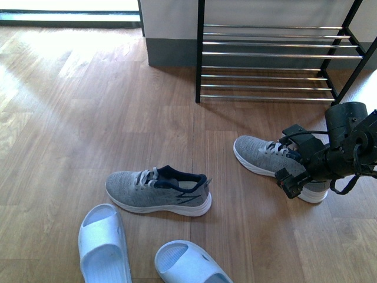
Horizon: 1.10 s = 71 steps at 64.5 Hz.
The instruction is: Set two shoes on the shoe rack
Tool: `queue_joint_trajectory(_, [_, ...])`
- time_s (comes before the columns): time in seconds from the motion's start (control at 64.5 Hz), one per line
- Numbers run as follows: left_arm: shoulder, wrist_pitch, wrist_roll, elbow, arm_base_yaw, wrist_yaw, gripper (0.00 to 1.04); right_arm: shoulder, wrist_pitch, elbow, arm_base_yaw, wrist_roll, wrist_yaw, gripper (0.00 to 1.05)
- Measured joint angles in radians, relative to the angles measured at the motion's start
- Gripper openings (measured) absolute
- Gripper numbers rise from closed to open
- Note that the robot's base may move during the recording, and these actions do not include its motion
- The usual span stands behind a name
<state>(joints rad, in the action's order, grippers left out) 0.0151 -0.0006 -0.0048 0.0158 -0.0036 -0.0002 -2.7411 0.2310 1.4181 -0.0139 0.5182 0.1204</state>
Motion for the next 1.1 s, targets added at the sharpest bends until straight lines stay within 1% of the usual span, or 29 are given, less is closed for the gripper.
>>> queue_joint_trajectory(0.124, [0.0, 0.0, 0.0, 0.0, 0.0, 0.0, 0.95, -0.031, 0.052, 0.028, 0.004, -0.016, -0.026, 0.96])
queue_joint_trajectory(0.31, [0.0, 0.0, 0.0, 0.0, 0.0, 0.0, 0.95, -0.053, 0.008, 0.074, 0.0, -0.024, -0.025, 0.95])
queue_joint_trajectory(0.356, [0.0, 0.0, 0.0, 0.0, 0.0, 0.0, 0.95, -0.06, 0.008, 0.085, -0.002, -0.034, -0.022, 0.87])
queue_joint_trajectory(0.387, [0.0, 0.0, 0.0, 0.0, 0.0, 0.0, 0.95, -0.061, 0.008, 0.089, -0.003, -0.038, -0.021, 0.84])
queue_joint_trajectory(0.511, [0.0, 0.0, 0.0, 0.0, 0.0, 0.0, 0.95, -0.067, 0.004, 0.096, -0.009, -0.045, -0.017, 0.61])
queue_joint_trajectory(0.542, [0.0, 0.0, 0.0, 0.0, 0.0, 0.0, 0.95, -0.067, 0.004, 0.096, -0.01, -0.048, -0.015, 0.57])
queue_joint_trajectory(0.604, [0.0, 0.0, 0.0, 0.0, 0.0, 0.0, 0.95, -0.067, 0.007, 0.093, -0.014, -0.055, -0.014, 0.47])
queue_joint_trajectory(0.697, [0.0, 0.0, 0.0, 0.0, 0.0, 0.0, 0.95, -0.066, 0.018, 0.079, -0.017, -0.055, -0.008, 0.31])
queue_joint_trajectory(0.728, [0.0, 0.0, 0.0, 0.0, 0.0, 0.0, 0.95, -0.066, 0.021, 0.076, -0.018, -0.056, -0.006, 0.28])
queue_joint_trajectory(0.759, [0.0, 0.0, 0.0, 0.0, 0.0, 0.0, 0.95, -0.065, 0.029, 0.067, -0.019, -0.056, -0.006, 0.21])
queue_joint_trajectory(0.868, [0.0, 0.0, 0.0, 0.0, 0.0, 0.0, 0.95, -0.051, 0.055, 0.032, -0.024, -0.072, 0.006, 0.03])
queue_joint_trajectory(0.899, [0.0, 0.0, 0.0, 0.0, 0.0, 0.0, 0.95, -0.047, 0.064, 0.022, -0.025, -0.079, 0.009, 0.01])
queue_joint_trajectory(1.023, [0.0, 0.0, 0.0, 0.0, 0.0, 0.0, 0.95, 0.002, 0.136, -0.065, -0.034, -0.135, 0.027, 0.01])
queue_joint_trajectory(1.1, [0.0, 0.0, 0.0, 0.0, 0.0, 0.0, 0.95, 0.066, 0.205, -0.156, -0.036, -0.185, 0.028, 0.01])
